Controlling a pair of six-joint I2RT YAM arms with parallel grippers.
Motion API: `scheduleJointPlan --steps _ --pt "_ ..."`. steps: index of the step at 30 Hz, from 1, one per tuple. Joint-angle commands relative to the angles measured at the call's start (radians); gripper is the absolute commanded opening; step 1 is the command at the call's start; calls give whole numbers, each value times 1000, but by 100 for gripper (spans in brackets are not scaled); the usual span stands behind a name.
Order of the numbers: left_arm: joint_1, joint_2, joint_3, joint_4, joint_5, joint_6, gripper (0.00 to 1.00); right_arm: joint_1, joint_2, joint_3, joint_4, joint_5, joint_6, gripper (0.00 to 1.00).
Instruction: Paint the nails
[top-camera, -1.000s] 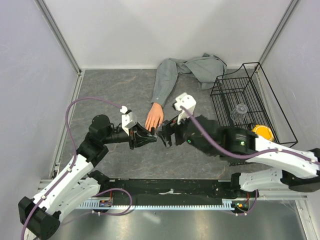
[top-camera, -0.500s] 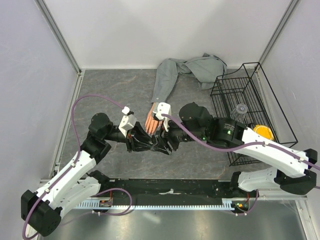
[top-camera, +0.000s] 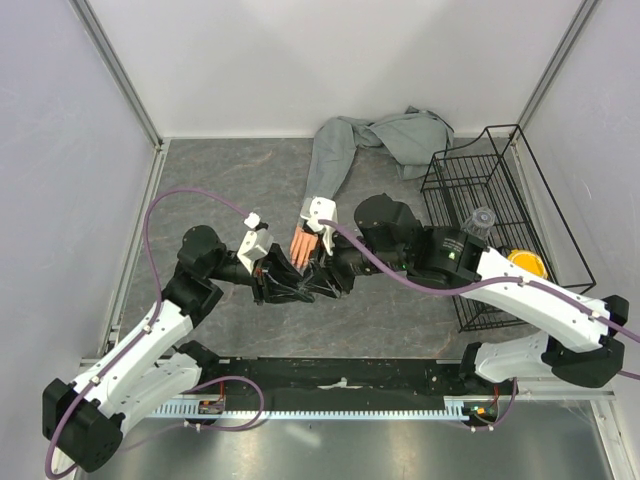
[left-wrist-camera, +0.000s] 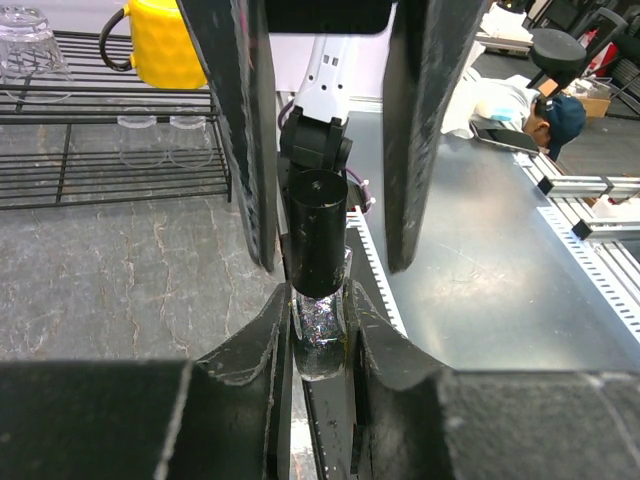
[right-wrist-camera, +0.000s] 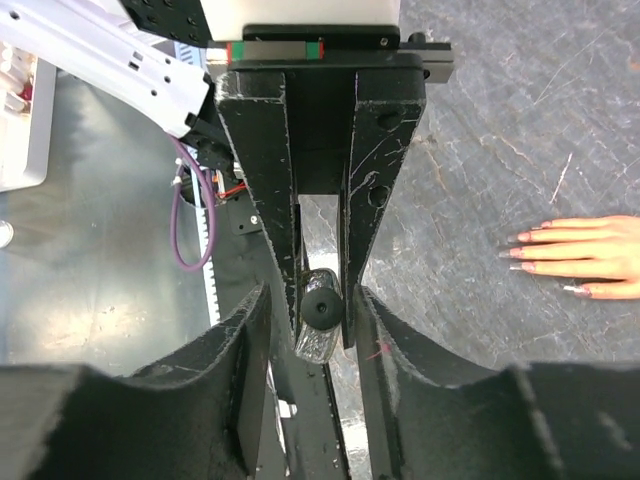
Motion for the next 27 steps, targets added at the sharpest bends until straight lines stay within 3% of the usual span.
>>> scheduleJointPlan --steps 1,2,3,6,7,11,12,15,16,17,20,24,25,26,27 --pt "1 -6 6 42 22 -28 2 -3 9 23 20 -17 -20 41" --pt "1 -6 9 42 19 -28 2 -3 11 23 21 -15 -20 36" --pt "1 -7 6 42 10 -26 2 -3 11 25 17 -3 -17 24" --pt "1 -24 15 -3 -59 15 2 -2 6 23 8 44 2 2" --pt "1 -32 21 -63 -90 64 2 -2 0 14 7 66 9 0" --pt "2 -69 44 -209 -339 167 2 21 -15 -37 48 212 162 0" --pt "2 -78 44 -223 -457 176 2 47 -15 -49 68 280 199 0" --pt "2 -111 46 -273 -631 213 2 228 30 -74 73 812 429 0" --pt "2 -118 47 -281 -651 227 2 268 54 -64 56 921 486 0" --pt "2 -128 46 -286 -665 229 2 344 77 -55 21 1132 531 0" --pt "2 -168 27 -278 -697 233 2 406 167 3 -21 1293 614 0" --pt "2 -185 21 -280 -691 233 2 408 190 66 -35 1321 565 2" --pt "2 -181 23 -278 -684 232 2 407 183 66 -33 1316 527 8" --pt "2 -179 23 -275 -676 232 2 402 175 69 -26 1283 505 24" --pt "2 -178 24 -267 -658 230 2 397 157 69 -22 1263 487 33"
